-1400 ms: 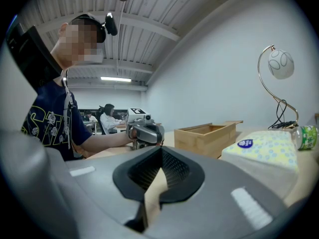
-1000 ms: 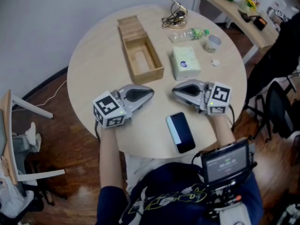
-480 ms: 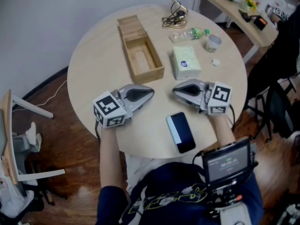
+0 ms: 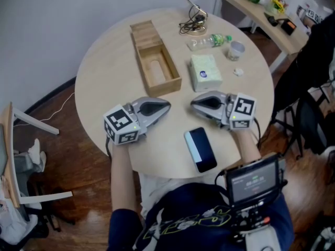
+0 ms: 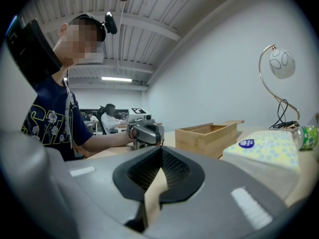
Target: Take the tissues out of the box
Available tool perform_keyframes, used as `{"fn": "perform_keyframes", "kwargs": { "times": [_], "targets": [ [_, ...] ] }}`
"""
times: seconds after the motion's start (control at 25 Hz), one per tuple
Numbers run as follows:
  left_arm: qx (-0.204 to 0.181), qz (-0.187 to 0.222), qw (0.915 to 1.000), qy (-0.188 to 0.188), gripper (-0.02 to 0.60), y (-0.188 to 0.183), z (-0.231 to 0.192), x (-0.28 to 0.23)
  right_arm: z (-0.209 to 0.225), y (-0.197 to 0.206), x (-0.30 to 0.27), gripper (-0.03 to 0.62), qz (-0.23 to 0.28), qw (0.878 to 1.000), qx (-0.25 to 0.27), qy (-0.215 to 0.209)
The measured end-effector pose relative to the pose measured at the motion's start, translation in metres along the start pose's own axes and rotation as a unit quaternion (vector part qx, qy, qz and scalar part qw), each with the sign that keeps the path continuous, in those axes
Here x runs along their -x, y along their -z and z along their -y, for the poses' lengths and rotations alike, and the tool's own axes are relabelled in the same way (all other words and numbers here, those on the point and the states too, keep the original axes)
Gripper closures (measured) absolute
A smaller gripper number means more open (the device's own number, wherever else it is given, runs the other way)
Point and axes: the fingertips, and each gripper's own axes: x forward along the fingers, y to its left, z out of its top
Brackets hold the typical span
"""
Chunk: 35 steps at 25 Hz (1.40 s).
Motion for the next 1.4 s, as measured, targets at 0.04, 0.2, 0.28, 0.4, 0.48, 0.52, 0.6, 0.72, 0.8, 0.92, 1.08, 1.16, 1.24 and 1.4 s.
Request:
{"fn": "perform_keyframes", "kwargs": {
  "times": [0.04,0.2,0.28,0.4,0.48,0.52,0.6,0.72,0.8,0.92,1.08,1.16,1.24,1.4],
  "targets": [
    [0.000,0.000,1.0000,0.000,0.577,0.0001,-0.0002,0.0002,0.0000,-0.0002,-0.0004,0.594,0.001,1.000,0.000,0.000],
    [0.000,-0.001,1.0000,-0.001,0.577,0.0004,-0.0005,0.0003,0.0006,0.0006,0.0000,0.594,-0.001,1.000,0.001,0.001],
    [0.001,-0.001,1.0000,0.000,0.577,0.0001,-0.0001,0.0000,0.0004,0.0009,0.0003,0.594,-0.002,1.000,0.002,0.000],
    [0.000,0.000,1.0000,0.000,0.577,0.0005,0.0004,0.0002,-0.0011,0.0013,0.0000,0.594,-0.003,1.000,0.001,-0.002],
    [0.000,-0.001,1.0000,0.000,0.577,0.0011,0.0002,0.0007,-0.0019,0.0018,-0.0007,0.594,-0.004,1.000,0.003,-0.006],
    [0.000,-0.001,1.0000,0.000,0.577,0.0013,0.0001,0.0008,-0.0023,0.0019,-0.0009,0.594,-0.004,1.000,0.003,-0.007],
    [0.000,-0.001,1.0000,-0.001,0.577,0.0012,0.0000,0.0007,-0.0021,0.0019,-0.0008,0.594,-0.002,1.000,0.004,-0.008],
    [0.001,-0.001,1.0000,-0.001,0.577,0.0001,0.0004,0.0000,-0.0018,0.0003,-0.0004,0.594,-0.002,1.000,0.004,-0.006],
    [0.001,-0.001,1.0000,-0.001,0.577,0.0002,0.0003,0.0000,-0.0020,0.0001,-0.0008,0.594,-0.002,1.000,0.002,-0.006],
    [0.001,-0.001,1.0000,-0.001,0.577,0.0010,-0.0005,0.0005,-0.0021,0.0007,-0.0015,0.594,-0.003,1.000,0.003,-0.006],
    [0.000,0.000,1.0000,0.000,0.577,0.0013,-0.0006,0.0003,-0.0023,0.0022,-0.0011,0.594,-0.004,1.000,0.003,-0.009],
    [-0.002,0.000,1.0000,0.001,0.577,0.0019,-0.0005,-0.0001,-0.0020,0.0028,-0.0007,0.594,-0.004,1.000,0.003,-0.009],
    [0.000,0.000,1.0000,0.000,0.577,0.0014,-0.0007,-0.0003,-0.0019,0.0019,-0.0007,0.594,-0.003,1.000,0.003,-0.008],
    [0.000,0.000,1.0000,0.000,0.577,0.0000,-0.0010,-0.0007,-0.0016,-0.0009,-0.0005,0.594,0.000,1.000,0.005,-0.008]
  ]
}}
